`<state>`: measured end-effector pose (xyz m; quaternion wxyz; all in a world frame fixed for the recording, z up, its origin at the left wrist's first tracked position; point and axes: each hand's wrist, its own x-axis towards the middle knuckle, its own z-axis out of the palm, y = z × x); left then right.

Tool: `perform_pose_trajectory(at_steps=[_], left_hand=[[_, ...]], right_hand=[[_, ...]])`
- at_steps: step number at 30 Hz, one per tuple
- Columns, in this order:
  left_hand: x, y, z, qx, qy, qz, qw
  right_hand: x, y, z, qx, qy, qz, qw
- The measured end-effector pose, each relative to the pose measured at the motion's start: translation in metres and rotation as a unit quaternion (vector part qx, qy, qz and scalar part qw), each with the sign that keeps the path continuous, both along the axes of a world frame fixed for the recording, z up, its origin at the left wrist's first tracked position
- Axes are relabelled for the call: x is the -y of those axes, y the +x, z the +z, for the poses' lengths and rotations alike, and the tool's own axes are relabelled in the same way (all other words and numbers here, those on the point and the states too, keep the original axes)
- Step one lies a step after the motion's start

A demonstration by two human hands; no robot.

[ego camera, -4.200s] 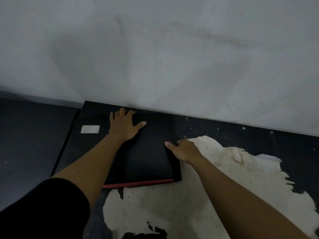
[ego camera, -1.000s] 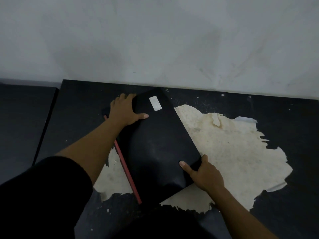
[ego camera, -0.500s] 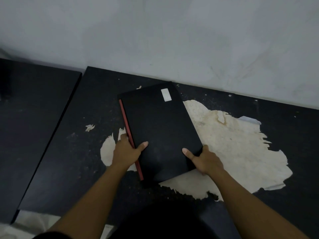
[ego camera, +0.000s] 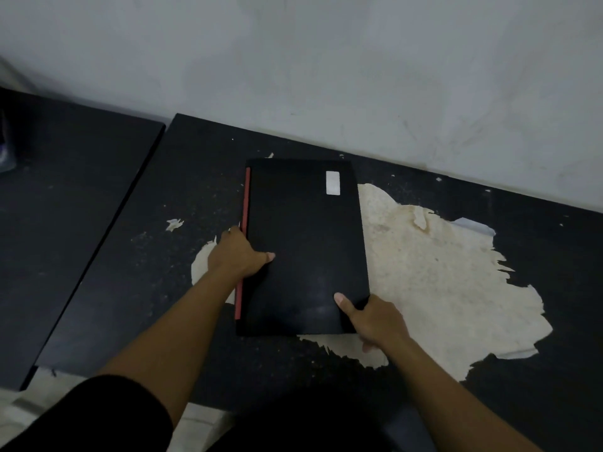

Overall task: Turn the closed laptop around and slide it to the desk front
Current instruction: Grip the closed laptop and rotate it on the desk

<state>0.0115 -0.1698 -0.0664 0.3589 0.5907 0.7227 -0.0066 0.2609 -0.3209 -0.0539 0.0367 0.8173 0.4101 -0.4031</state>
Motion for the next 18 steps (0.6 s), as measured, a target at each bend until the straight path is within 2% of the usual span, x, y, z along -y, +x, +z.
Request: perform_pose_trajectory(at_steps=[4,12,15,18], left_hand=[[-0.022,-0.012,0.007,-0.004,0.003,-0.07,0.998],[-0.085,-0.022,0.027,-0.052,0.015,-0.188,0.981],[-0.105,-0.022,0.031,-0.045,0.014,-0.223,0.974],[-0.119,-0.019,0.026,-0.03,0.006,-0.245,0.969]], right_hand=[[0.01,-0.02,-0.006,-0.007,-0.011,-0.001,1.0],[-0.006,-0.074,-0.004,-0.117,-0.053,-0.048,0.991],[-0.013,-0.093,-0.003,-0.16,-0.073,-0.065,0.982],[-0.019,-0.107,-0.003,-0.153,-0.088,-0.053,0.983]])
